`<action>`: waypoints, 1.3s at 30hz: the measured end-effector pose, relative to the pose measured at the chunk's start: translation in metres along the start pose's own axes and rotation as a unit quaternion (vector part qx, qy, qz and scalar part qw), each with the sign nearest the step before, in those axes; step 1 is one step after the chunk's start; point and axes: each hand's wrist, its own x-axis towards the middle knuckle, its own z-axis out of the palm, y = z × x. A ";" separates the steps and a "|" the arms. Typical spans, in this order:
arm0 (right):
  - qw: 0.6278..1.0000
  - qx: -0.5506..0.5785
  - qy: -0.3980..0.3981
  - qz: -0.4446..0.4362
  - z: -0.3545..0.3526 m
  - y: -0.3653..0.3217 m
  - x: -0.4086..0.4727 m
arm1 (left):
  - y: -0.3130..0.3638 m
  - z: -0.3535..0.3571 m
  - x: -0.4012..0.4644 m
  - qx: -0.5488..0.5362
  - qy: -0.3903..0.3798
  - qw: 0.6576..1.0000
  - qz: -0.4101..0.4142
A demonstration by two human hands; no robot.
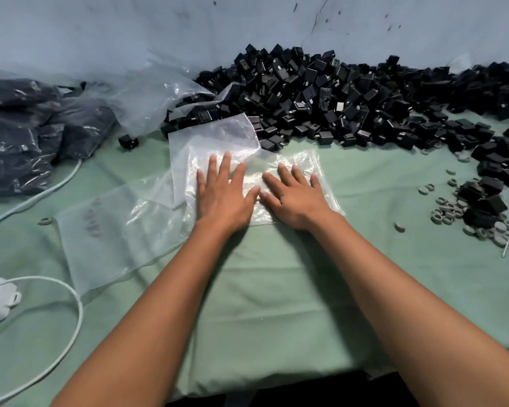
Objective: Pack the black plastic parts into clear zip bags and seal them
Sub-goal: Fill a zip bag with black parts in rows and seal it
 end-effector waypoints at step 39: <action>0.861 0.364 0.327 0.140 -0.013 0.067 -0.004 | 0.034 0.008 0.014 -0.133 0.154 0.978 0.051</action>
